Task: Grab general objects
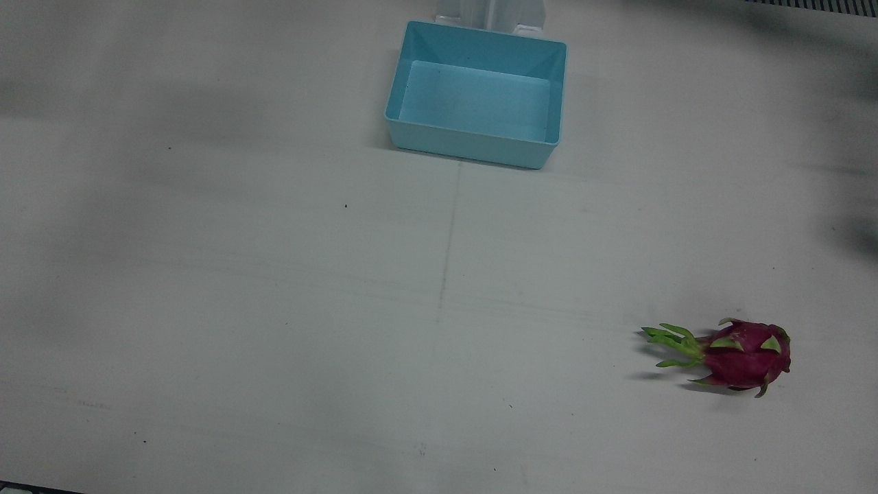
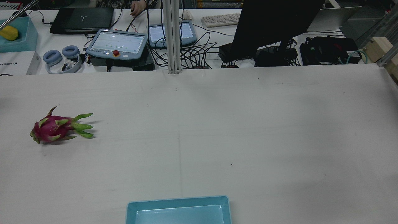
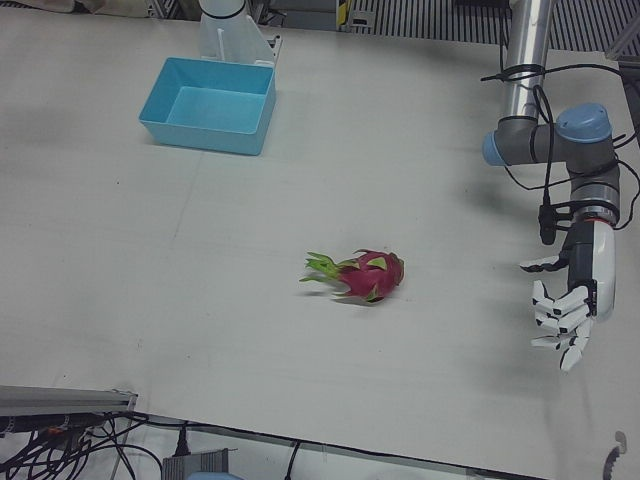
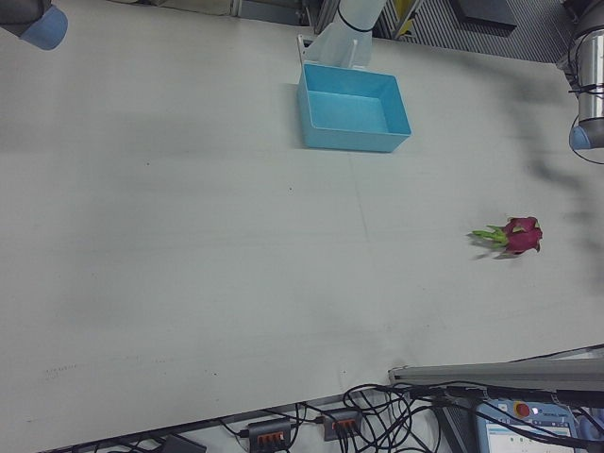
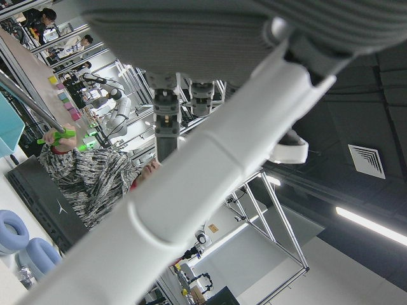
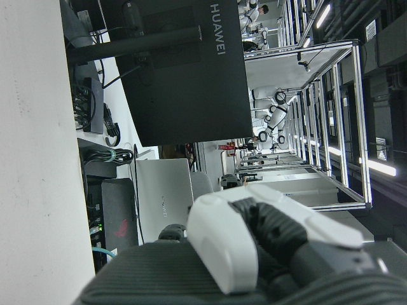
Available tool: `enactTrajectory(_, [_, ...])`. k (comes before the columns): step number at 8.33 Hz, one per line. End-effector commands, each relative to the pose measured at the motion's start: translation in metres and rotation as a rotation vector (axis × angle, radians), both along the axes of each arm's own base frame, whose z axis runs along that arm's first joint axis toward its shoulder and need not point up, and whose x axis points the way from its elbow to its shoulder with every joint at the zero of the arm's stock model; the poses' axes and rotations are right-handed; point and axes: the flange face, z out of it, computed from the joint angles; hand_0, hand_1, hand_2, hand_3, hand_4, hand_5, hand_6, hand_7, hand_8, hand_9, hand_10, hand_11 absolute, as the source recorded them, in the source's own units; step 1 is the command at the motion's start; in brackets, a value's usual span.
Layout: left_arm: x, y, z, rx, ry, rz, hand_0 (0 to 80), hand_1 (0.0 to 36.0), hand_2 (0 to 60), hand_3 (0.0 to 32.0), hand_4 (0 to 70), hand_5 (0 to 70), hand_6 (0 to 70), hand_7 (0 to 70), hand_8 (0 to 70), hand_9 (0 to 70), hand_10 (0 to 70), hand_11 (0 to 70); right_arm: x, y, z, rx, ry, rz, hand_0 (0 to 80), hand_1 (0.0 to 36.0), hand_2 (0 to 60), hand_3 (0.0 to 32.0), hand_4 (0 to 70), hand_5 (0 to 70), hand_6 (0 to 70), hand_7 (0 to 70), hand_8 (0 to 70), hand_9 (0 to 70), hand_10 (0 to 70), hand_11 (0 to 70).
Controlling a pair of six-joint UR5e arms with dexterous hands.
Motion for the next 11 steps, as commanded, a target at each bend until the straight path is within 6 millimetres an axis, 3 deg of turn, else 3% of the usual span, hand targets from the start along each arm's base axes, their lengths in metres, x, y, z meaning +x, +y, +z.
enactTrajectory(1, [0.0, 0.0, 0.0, 0.001, 0.0, 0.001, 80.0, 36.0, 60.0, 0.0, 30.4, 70.0, 35.0, 70.0, 6.0, 14.2, 15.7, 28.1, 0.0, 0.0, 0.0, 0.0, 0.0, 0.0, 0.0, 0.0, 0.0, 0.0, 0.0, 0.0, 0.0, 0.0, 0.0, 0.0, 0.0, 0.0])
enactTrajectory(5, [0.0, 0.001, 0.001, 0.0, -0.001, 0.001, 80.0, 36.0, 60.0, 0.0, 30.5, 70.0, 35.1, 70.0, 6.0, 14.3, 16.9, 29.7, 0.0, 0.0, 0.0, 0.0, 0.0, 0.0, 0.0, 0.0, 0.0, 0.0, 0.0, 0.0, 0.0, 0.0, 0.0, 0.0, 0.0, 0.0])
enactTrajectory(7, [0.0, 0.001, 0.001, 0.001, 0.0, 0.001, 80.0, 36.0, 60.0, 0.0, 30.9, 70.0, 35.2, 70.0, 6.0, 14.4, 14.6, 26.5, 0.0, 0.001, 0.001, -0.001, 0.0, 0.0, 0.0, 0.0, 0.0, 0.0, 0.0, 0.0, 0.0, 0.0, 0.0, 0.0, 0.0, 0.0])
enactTrajectory(9, [-0.002, -0.001, -0.007, 0.017, 0.004, -0.006, 80.0, 36.0, 60.0, 0.0, 36.7, 70.0, 34.1, 70.0, 5.8, 14.2, 5.6, 13.1, 0.0, 0.0, 0.0, 0.0, 0.0, 0.0, 0.0, 0.0, 0.0, 0.0, 0.0, 0.0, 0.0, 0.0, 0.0, 0.0, 0.0, 0.0])
enactTrajectory(10, [-0.008, 0.004, -0.012, 0.023, 0.004, -0.012, 80.0, 36.0, 60.0, 0.0, 39.3, 70.0, 34.8, 70.0, 5.9, 14.5, 0.0, 0.8, 0.0, 0.0, 0.0, 0.0, 0.0, 0.0, 0.0, 0.0, 0.0, 0.0, 0.0, 0.0, 0.0, 0.0, 0.0, 0.0, 0.0, 0.0])
enactTrajectory(11, [-0.024, 0.02, -0.008, 0.015, 0.001, -0.034, 80.0, 36.0, 60.0, 0.0, 42.1, 70.0, 39.1, 70.0, 6.8, 15.7, 0.0, 0.0, 0.0, 0.0, 0.0, 0.0, 0.0, 0.0, 0.0, 0.0, 0.0, 0.0, 0.0, 0.0, 0.0, 0.0, 0.0, 0.0, 0.0, 0.0])
